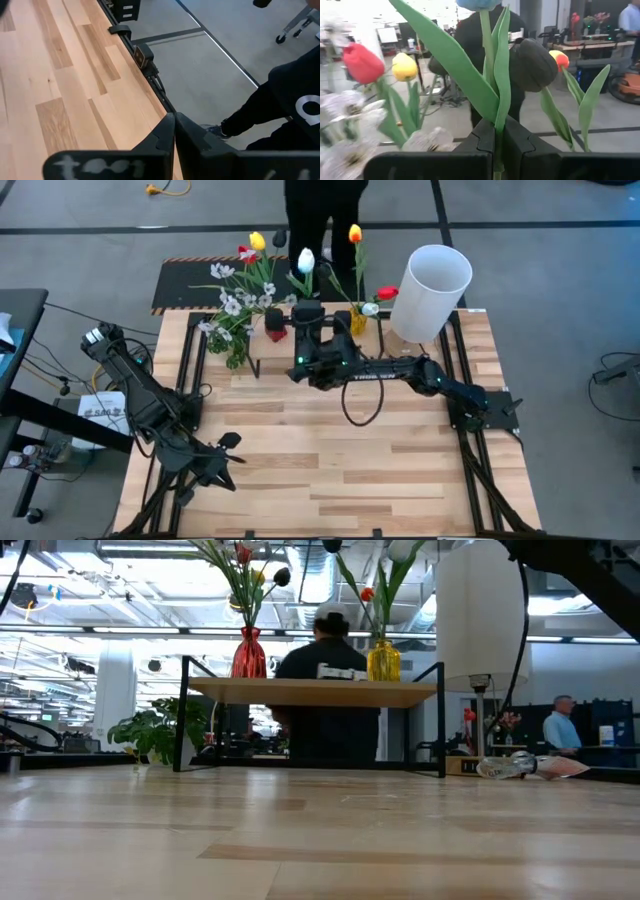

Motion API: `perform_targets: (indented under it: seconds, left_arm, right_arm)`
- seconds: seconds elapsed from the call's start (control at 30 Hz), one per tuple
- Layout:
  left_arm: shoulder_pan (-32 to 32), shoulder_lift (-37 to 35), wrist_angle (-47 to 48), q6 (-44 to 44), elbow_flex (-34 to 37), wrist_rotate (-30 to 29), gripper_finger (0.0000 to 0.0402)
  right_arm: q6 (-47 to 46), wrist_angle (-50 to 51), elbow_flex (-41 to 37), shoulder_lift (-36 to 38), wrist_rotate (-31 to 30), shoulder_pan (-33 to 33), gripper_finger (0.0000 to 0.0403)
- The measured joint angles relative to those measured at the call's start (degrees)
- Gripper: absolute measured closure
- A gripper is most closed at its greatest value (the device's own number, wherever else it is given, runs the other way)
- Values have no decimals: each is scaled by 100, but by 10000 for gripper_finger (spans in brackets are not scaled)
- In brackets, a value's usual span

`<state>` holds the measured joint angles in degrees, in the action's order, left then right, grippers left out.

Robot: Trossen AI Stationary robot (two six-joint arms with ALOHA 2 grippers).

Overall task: Pick and place flowers into a vace then onto a shelf
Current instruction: Put the white flower into the yellow vase on the shelf

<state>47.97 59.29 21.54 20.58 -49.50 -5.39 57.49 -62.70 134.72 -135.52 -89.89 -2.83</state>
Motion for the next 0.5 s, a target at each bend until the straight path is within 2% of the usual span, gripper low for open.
perform_targets:
  seconds: [0.3,0.5]
  left_arm:
    - [0,0,1,-60,0,9,401]
    - [0,0,7,-285,0,15,401]
  right_arm:
    - [50,-169,0,0,0,445,401]
    - [103,1043,-3,14,-2,663,401]
